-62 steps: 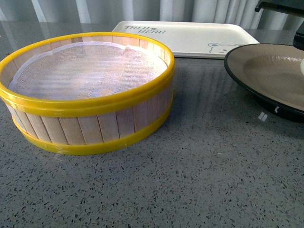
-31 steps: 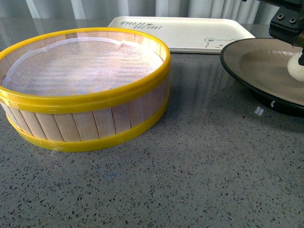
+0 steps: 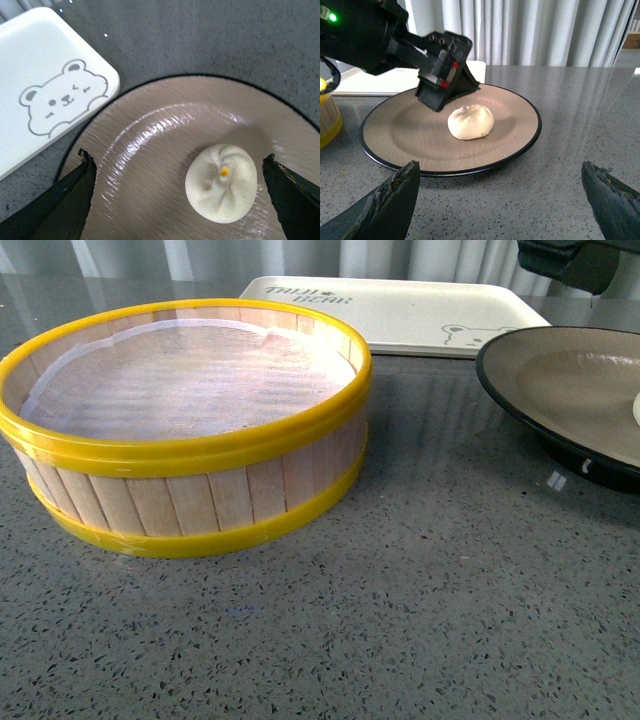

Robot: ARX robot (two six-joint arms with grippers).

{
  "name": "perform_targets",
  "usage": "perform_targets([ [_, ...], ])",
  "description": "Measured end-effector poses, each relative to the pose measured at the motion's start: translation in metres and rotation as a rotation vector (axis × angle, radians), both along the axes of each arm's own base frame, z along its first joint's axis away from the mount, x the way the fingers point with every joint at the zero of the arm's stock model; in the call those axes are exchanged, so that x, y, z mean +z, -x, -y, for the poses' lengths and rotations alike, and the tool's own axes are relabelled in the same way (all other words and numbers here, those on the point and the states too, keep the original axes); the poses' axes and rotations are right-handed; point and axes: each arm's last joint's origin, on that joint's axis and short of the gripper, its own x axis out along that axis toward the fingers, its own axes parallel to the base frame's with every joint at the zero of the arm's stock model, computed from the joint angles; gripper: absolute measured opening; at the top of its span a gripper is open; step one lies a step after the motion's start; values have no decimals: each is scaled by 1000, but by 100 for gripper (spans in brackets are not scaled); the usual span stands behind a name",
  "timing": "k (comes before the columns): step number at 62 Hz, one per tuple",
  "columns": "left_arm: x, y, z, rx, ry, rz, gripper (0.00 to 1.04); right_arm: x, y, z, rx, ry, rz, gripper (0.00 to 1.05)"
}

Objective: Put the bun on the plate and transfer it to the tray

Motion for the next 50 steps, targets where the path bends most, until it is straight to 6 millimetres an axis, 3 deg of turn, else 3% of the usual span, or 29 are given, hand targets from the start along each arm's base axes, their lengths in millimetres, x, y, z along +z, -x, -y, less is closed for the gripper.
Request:
perform_targets([
  [4,16,2,-15,29,40,28,98,0,0,0,0,0,0,96],
  [10,50,12,-55,117,92,115,98,0,0,0,0,0,0,96],
  [15,75,26,-100,197,129,185,98,0,0,0,0,0,0,96],
  [20,86,42,-147,281,132,227,98,0,0,0,0,0,0,96],
  [26,84,60,-196,374,114,235,98,0,0,0,0,0,0,96],
  [30,74,81,-240,460,67,229,98,0,0,0,0,0,0,96],
  [35,64,107,-279,534,59,220,98,0,0,0,0,0,0,96],
  [41,55,129,-306,596,58,211,98,0,0,0,0,0,0,96],
  [46,50,135,-318,630,66,203,98,0,0,0,0,0,0,96],
  [50,44,139,-326,637,145,261,90,0,0,0,0,0,0,96],
])
